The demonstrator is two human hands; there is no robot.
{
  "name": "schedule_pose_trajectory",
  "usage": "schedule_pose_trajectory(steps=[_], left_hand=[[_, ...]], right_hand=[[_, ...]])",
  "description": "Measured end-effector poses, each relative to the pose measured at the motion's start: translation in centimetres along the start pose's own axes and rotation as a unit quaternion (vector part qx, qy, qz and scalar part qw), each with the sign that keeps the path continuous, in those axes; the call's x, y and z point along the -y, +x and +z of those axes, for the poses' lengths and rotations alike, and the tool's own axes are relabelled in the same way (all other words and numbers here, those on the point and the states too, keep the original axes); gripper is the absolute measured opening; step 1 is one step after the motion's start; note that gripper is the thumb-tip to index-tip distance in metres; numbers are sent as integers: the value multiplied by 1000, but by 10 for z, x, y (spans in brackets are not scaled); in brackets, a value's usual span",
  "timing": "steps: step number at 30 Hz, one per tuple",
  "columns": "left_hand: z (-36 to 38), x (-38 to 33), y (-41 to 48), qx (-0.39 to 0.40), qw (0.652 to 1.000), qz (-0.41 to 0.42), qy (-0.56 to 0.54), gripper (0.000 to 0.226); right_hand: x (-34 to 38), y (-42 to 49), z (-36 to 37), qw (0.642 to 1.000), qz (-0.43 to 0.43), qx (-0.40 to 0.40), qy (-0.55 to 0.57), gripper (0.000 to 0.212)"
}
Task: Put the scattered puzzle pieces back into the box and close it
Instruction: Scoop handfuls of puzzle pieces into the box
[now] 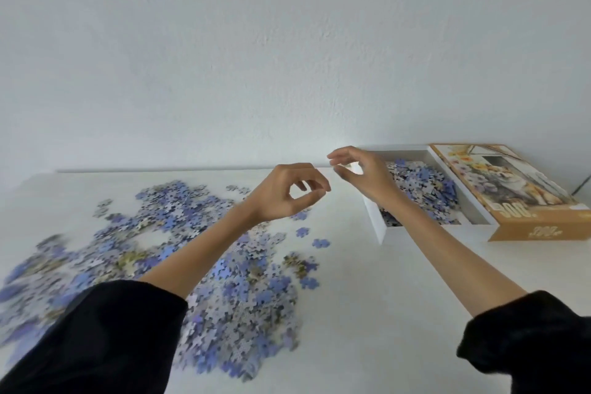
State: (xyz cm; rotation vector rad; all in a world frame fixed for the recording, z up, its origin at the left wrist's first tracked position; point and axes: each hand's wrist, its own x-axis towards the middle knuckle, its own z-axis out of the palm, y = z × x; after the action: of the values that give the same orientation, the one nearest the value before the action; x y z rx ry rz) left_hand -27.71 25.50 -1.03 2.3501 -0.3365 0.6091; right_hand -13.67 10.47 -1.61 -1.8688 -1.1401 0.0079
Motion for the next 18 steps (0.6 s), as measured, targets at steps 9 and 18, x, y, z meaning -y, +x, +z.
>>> schedule_pose_trajectory(steps=[9,18], left_hand=[[-110,52,-136,23,994,-93,42,32],[-181,108,-276,30,962,-216,167,77]], right_hand=[[74,-34,130,998,30,47,31,20],[91,-66,218,989,86,38,-110,38]])
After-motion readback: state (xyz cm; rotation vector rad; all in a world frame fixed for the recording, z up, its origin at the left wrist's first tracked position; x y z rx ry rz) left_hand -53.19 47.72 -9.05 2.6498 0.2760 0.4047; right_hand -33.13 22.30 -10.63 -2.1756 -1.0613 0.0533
